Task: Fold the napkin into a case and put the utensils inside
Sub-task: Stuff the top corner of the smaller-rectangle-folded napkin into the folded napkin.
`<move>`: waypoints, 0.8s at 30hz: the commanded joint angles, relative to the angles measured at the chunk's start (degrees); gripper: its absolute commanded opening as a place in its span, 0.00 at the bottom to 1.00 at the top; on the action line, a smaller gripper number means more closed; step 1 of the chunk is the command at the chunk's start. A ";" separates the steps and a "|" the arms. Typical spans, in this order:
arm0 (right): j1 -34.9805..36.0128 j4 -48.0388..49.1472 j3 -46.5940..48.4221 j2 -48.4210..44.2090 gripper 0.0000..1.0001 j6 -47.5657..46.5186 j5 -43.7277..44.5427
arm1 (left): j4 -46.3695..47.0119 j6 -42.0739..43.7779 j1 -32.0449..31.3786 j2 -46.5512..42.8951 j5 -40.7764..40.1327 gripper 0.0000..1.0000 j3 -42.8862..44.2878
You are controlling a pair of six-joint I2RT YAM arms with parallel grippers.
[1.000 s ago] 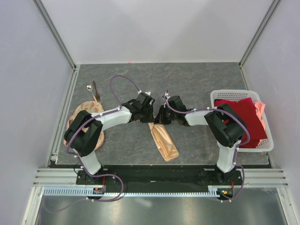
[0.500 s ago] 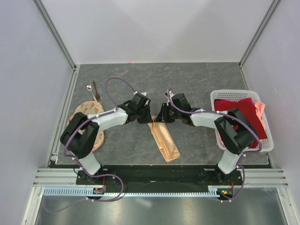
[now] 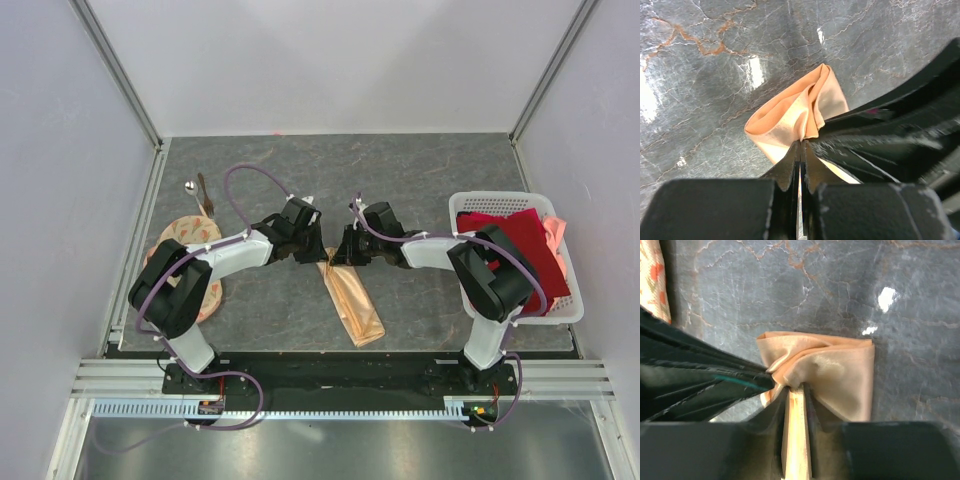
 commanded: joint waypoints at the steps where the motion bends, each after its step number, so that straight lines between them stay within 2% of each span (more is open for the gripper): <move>1: 0.23 5.85 2.59 2.88 0.03 0.34 -2.29 | 3.36 -2.26 0.14 -1.26 1.85 0.02 0.05; 2: 0.49 6.21 2.59 3.15 0.00 0.35 -3.43 | 3.54 -2.35 0.14 -1.08 1.94 0.02 0.22; 8: 2.60 8.14 -0.83 0.25 0.00 1.14 -3.70 | 6.25 -4.72 1.02 -0.82 2.64 0.02 0.40; 14: 2.52 5.96 6.78 5.69 0.00 -1.23 -3.88 | 8.90 -8.41 1.02 -2.13 4.14 0.02 -3.55; 15: 2.17 3.25 7.76 6.66 0.02 -2.19 -3.79 | 8.72 -8.42 1.20 -2.31 3.61 0.02 -4.17; 19: 1.29 2.79 5.41 3.60 0.13 -2.11 -3.61 | 7.41 -6.93 2.78 -3.54 2.91 0.02 -6.02; 20: 1.11 2.44 4.36 2.11 0.21 -2.37 -3.44 | 7.23 -6.57 2.87 -3.89 2.64 0.02 -6.10; 23: 0.32 1.03 2.42 -0.88 0.34 -3.08 -2.74 | 6.88 -5.78 2.87 -4.24 2.64 0.02 -6.02; 24: -0.03 0.59 2.07 -1.50 0.35 -3.17 -2.74 | 6.70 -5.43 2.87 -4.24 2.55 0.02 -5.84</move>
